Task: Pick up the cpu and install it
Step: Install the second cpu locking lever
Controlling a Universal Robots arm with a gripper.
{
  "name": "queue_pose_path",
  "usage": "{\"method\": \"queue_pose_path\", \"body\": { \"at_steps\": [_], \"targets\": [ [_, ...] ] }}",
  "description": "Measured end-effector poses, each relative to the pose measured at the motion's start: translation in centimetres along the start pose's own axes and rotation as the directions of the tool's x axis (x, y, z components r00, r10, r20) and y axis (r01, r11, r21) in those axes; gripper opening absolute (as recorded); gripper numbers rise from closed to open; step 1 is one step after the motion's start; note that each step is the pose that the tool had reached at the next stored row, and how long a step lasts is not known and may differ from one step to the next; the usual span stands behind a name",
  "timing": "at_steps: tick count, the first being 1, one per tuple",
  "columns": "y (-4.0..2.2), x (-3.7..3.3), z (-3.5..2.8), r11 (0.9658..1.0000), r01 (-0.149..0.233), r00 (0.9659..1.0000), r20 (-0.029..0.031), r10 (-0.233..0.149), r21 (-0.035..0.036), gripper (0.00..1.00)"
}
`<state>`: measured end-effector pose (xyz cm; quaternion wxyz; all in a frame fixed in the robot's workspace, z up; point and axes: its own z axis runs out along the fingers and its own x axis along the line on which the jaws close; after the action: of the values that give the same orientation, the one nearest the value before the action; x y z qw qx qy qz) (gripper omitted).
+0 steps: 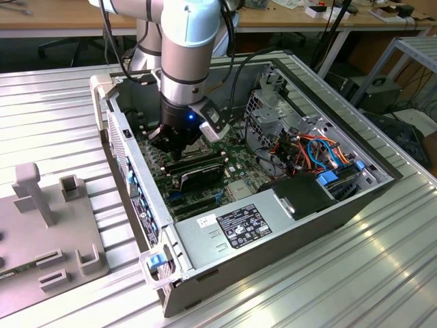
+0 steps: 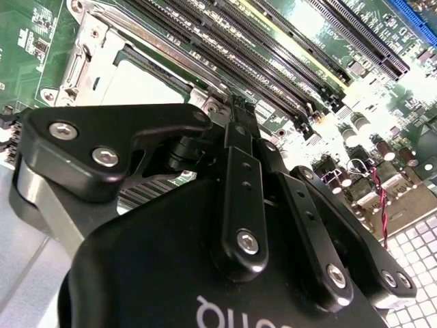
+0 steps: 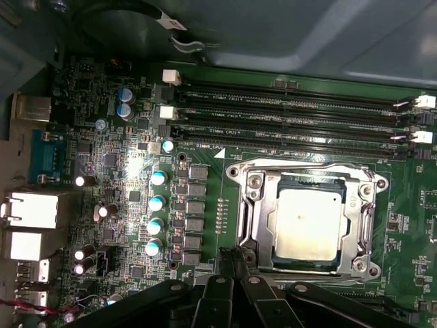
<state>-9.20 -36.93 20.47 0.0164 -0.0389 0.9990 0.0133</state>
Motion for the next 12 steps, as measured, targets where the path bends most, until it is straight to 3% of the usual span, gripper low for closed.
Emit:
{"method": "queue_pose_path", "body": {
  "at_steps": [12],
  "targets": [
    [0.01, 0.20, 0.14, 1.0000, 0.000, 1.0000, 0.0015, 0.000, -0.0003, 0.11]
  ]
}}
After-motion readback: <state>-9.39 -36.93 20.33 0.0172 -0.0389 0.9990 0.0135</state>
